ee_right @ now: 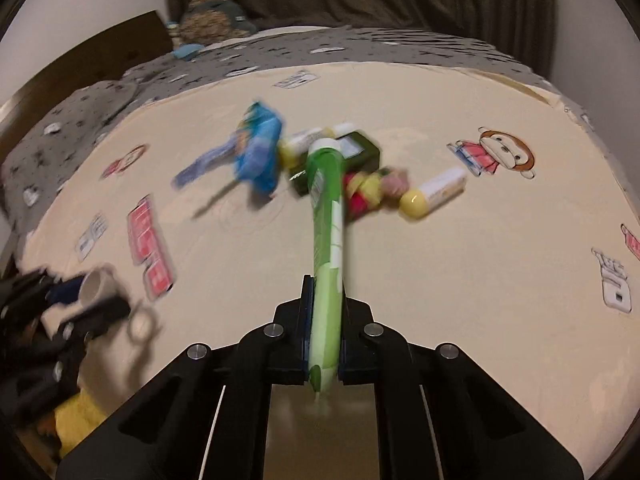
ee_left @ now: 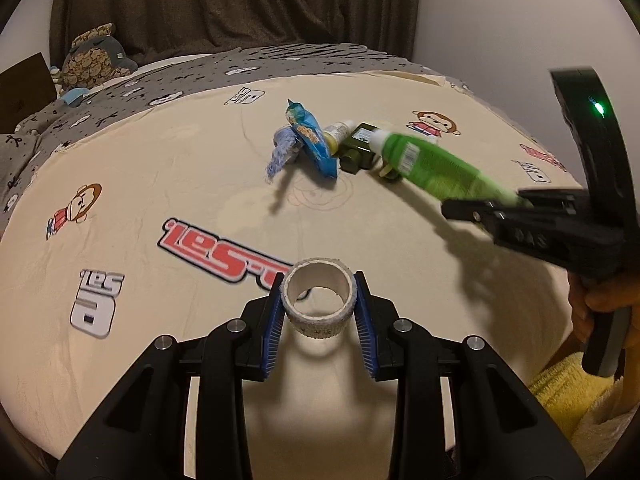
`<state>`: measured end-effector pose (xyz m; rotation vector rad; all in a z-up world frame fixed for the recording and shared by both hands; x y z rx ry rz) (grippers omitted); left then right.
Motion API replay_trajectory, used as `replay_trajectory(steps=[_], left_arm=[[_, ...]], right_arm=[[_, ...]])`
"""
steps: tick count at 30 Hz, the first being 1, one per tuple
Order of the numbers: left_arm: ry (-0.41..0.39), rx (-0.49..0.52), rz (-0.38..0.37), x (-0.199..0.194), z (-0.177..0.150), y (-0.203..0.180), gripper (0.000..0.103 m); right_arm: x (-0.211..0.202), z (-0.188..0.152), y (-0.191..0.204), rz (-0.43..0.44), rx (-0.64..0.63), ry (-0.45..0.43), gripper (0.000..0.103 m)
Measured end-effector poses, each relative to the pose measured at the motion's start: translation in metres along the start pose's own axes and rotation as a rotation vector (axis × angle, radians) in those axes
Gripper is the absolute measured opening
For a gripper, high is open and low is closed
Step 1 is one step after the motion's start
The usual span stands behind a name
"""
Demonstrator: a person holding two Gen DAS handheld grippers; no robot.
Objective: Collect trash
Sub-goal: 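Lower both tools to the bin and release the tape roll and tube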
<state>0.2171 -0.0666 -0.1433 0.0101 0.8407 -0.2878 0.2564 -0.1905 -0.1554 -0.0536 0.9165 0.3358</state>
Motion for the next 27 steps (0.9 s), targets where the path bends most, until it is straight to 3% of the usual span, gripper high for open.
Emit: replay_trajectory(steps=[15,22,27], left_arm=[[-0.052,0.017,-0.013,-0.064,-0.065,-0.004,0.031],[-0.045,0.047,-0.012,-0.09,-0.111,-0.009,0.031],[-0.004,0.041,-0.042,-0.093,-0.14,-0.011,0.031]], right_arm=[[-0.106,-0.093,0.058,0.045,-0.103,-0.103,0.01],[-0.129,-0.147,0.088,0.118,-0.125,-0.06,0.01],[-0.126,-0.19,0.105,0.149,-0.135,0.034,0.01]])
Point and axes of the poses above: each gripper's, at about its wrist camera, not at the fingertips, and x roughly the way its jaws point, y to its left, z to its top, the point moved 8 cm from there along x, roughly the way its jaws point, and after that the axes turned 6 degrees about -x, right-handed, at the moved point
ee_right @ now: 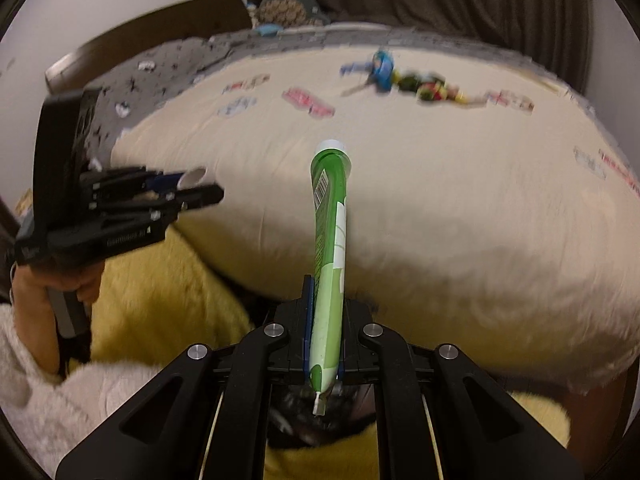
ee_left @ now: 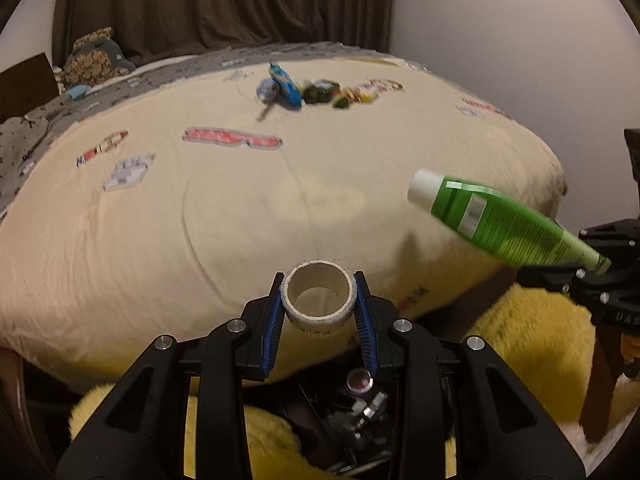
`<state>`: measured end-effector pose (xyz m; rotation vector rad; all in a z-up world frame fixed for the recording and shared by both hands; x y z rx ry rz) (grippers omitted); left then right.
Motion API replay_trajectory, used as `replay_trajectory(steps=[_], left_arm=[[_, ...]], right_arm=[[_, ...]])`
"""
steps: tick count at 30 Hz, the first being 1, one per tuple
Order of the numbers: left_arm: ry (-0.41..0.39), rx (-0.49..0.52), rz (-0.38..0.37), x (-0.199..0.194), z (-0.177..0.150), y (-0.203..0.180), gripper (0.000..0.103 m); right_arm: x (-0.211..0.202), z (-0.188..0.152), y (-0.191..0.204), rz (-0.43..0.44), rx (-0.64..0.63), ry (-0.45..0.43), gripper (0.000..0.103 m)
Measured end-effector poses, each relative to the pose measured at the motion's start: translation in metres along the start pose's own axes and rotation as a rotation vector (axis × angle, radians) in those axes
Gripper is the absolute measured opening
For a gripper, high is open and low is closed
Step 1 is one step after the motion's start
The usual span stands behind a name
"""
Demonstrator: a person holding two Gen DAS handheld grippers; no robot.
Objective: Collect trash
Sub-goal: 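Lower both tools to the bin and release the tape roll and tube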
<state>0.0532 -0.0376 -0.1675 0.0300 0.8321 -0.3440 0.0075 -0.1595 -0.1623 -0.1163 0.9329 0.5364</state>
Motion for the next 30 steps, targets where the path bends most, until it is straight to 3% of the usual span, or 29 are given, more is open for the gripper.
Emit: replay_trajectory(steps=[7,12,21,30], left_arm=[[0.123,0.0,-0.026,0.023,-0.046,-0.007,0.031],[0.234,-0.014,-0.06,0.049,-0.075,-0.009,0.031],[0.47,-0.01,-0.131,0.102,-0.127,-0.021,0.031],[0.522,-0.005,-0.13,0.118,-0.136,-0.022,0.032]], right_arm=[[0.037,-0.047,0.014,0.063,0.032,0.163,0.01],[0.065,-0.077,0.012,0.054,0.078,0.281,0.01],[0.108,-0.103,0.011,0.061,0.165,0.4,0.01],[0.129,-0.103,0.005,0.07,0.159,0.441,0.012]])
Point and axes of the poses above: each gripper's, at about its wrist camera, not at the fingertips, and x roughly the way its jaws point, y to its left, z to its top, the point moved 8 cm from there along x, roughly the way its jaws point, and after that the axes turned 6 degrees about -x, right-handed, at the moved point
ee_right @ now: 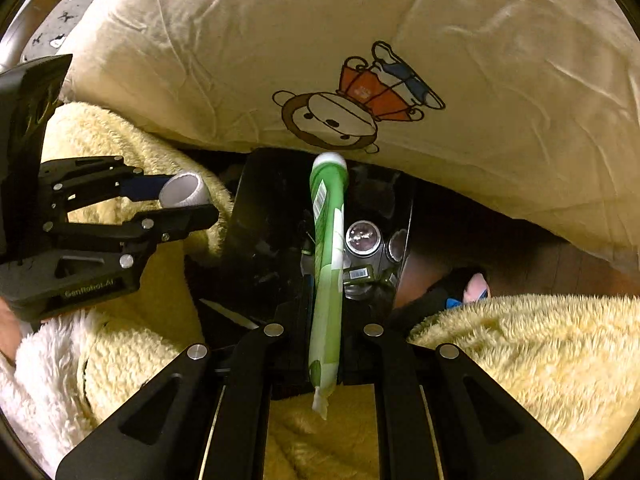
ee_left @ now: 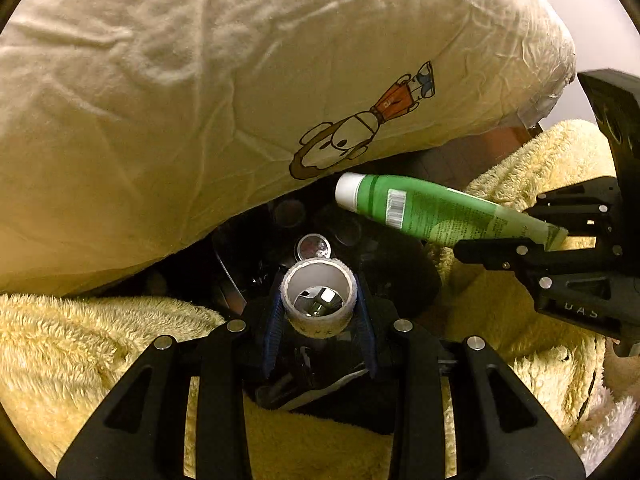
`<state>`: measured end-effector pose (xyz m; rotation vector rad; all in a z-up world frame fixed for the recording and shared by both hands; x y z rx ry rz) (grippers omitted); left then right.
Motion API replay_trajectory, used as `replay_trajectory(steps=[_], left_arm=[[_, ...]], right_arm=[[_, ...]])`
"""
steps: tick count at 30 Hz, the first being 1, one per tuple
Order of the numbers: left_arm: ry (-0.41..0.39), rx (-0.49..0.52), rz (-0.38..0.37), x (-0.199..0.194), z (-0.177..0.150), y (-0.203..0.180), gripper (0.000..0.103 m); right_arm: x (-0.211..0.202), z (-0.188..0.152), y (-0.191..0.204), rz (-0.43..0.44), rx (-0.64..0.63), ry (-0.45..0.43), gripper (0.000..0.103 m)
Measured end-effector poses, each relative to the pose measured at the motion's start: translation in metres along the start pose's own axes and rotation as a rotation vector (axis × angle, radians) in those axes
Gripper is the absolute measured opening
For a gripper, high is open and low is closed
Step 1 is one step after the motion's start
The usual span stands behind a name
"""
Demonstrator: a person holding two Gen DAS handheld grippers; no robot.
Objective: Collect trash
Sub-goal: 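Lower both tools to the bin and release the tape roll and tube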
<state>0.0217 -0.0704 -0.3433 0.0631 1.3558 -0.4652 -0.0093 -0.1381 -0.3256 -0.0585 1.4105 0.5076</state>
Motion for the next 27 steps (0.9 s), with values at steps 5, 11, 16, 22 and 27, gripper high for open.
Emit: replay_trajectory(steps=[5,11,16,22,27], left_arm=[[0.0,-0.009,0.016,0.003,0.005,0.001,0.051],[-0.019,-0.023,0.03,-0.004,0.011,0.01,0.059],[-0.059,-0.007,0.05,-0.02,0.018,0.012,0.066],[-0.147,0.009,0.06,-0.057,0.037,0.014,0.077],[-0.27,-0.009,0.072,-0.099,0.074,0.023,0.083]], right_arm=[[0.0,0.011,-0.011,-0.023,0.023,0.0,0.013],[-0.018,0.029,-0.019,-0.027,0.04,-0.065,0.04],[-0.035,0.042,-0.021,-0.045,0.032,-0.119,0.05],[-0.093,0.069,-0.033,-0.099,0.037,-0.305,0.078],[-0.145,0.103,-0.051,-0.136,0.056,-0.483,0.085]])
Point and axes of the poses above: each gripper's, at about its wrist camera, not at the fingertips, and x roughly the way its jaws point, y to its left, z to its top, the point moved 8 cm from there along x, roughly the way its jaws point, and after that the axes turned 6 degrees about -x, right-handed, at the moved point
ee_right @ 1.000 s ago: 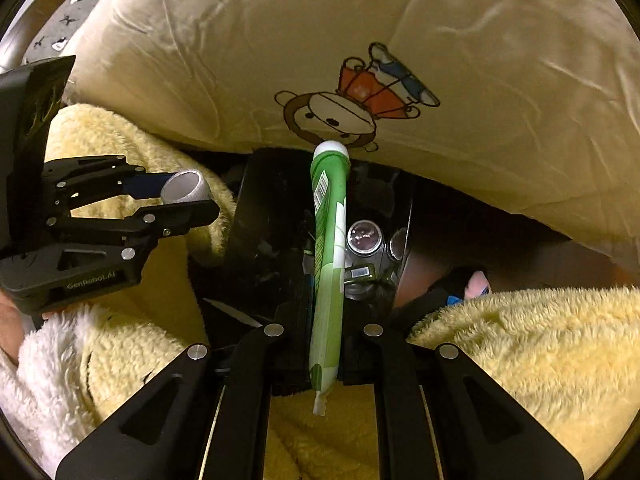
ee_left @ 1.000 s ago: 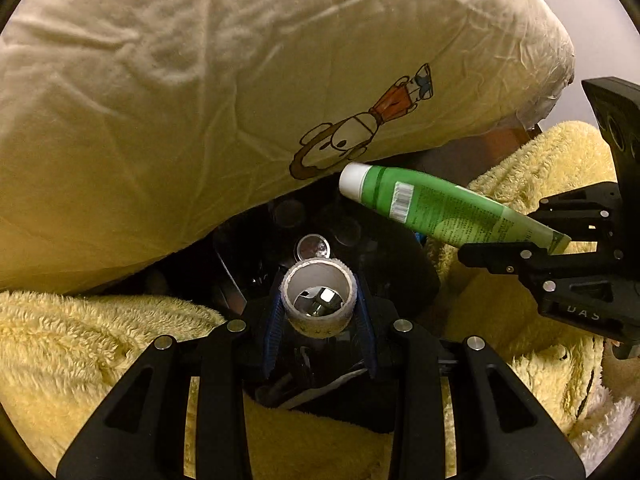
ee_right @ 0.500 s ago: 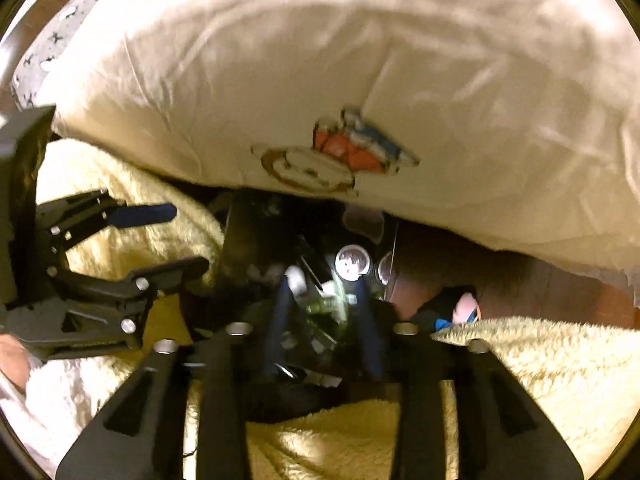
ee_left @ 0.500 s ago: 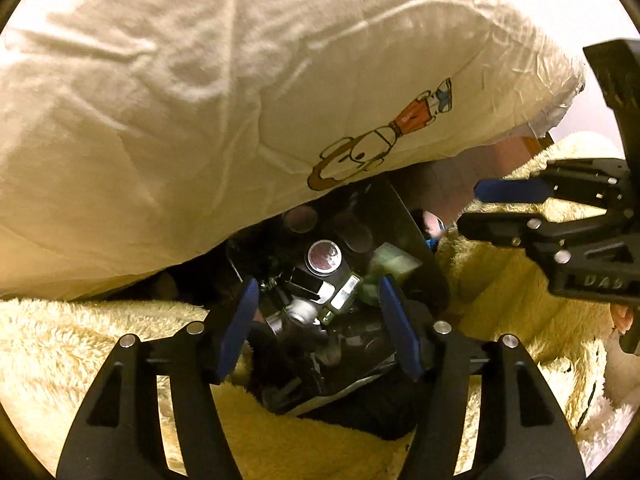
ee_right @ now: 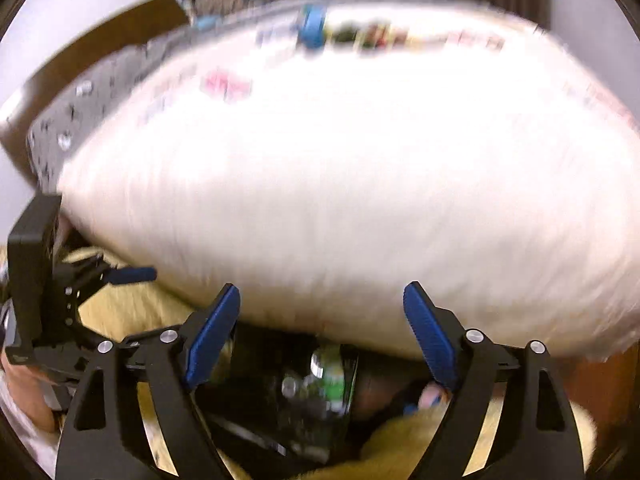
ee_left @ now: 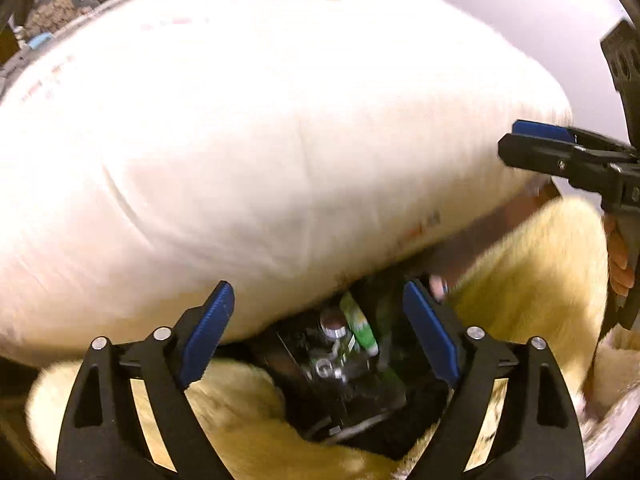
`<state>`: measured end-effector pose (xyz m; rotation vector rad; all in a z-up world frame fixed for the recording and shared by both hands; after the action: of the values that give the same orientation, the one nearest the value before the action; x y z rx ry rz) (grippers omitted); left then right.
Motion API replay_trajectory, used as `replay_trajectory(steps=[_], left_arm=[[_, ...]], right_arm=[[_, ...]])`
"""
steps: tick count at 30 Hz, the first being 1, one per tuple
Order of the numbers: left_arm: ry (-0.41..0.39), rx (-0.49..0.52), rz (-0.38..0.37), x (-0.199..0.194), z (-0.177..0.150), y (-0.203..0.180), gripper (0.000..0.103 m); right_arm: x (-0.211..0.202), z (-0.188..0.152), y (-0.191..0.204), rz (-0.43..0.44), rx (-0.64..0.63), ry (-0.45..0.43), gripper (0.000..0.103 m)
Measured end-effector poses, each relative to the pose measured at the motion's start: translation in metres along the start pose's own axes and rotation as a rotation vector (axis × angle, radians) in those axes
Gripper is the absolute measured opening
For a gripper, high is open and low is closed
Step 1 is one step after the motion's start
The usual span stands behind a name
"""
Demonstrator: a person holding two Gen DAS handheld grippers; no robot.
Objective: Collect trash
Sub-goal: 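Lower both tools to the bin and release the tape roll and tube, then grasp the blue cloth hair tie with the left tool while the right tool grasps the pink fuzzy hair tie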
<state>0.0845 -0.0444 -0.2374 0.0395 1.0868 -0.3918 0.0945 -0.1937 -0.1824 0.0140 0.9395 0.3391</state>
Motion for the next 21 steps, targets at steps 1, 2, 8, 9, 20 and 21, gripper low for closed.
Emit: replay_trajectory(steps=[1,2,8,9,20,21], left_arm=[[-0.015,-0.005,0.004,-0.003,0.008,0.001,0.084],[-0.027,-0.015,-0.004,-0.007,0.018,0.003,0.084],[-0.131,0.017,0.015,-0.033,0.07,0.006,0.084],[-0.155,0.027,0.03,-0.039,0.082,0.007,0.084],[-0.312,-0.008,0.128,-0.04,0.196,0.041,0.084],[-0.316,-0.011,0.132,-0.034,0.206,0.042,0.083]], right_arm=[[-0.003,0.009,-0.005,-0.009,0.002,-0.019,0.085],[-0.003,0.019,-0.008,-0.022,0.006,-0.036,0.085],[0.011,0.075,-0.028,-0.044,0.032,-0.076,0.085],[0.013,0.084,-0.033,-0.053,0.028,-0.081,0.085],[0.076,0.174,-0.055,-0.083,0.048,-0.087,0.08],[0.082,0.179,-0.056,-0.077,0.057,-0.082,0.073]])
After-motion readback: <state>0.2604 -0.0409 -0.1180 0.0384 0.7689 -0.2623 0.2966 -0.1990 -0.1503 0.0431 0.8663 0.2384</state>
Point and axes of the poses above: each gripper's, at about its wrist camera, not at the fingertips, and x roughly the way its jaws point, y to its left, z to its top, the point moved 8 cm from there along x, roughly the way its jaws point, and after that the axes turned 6 degrees about -x, right-handed, at the moved point
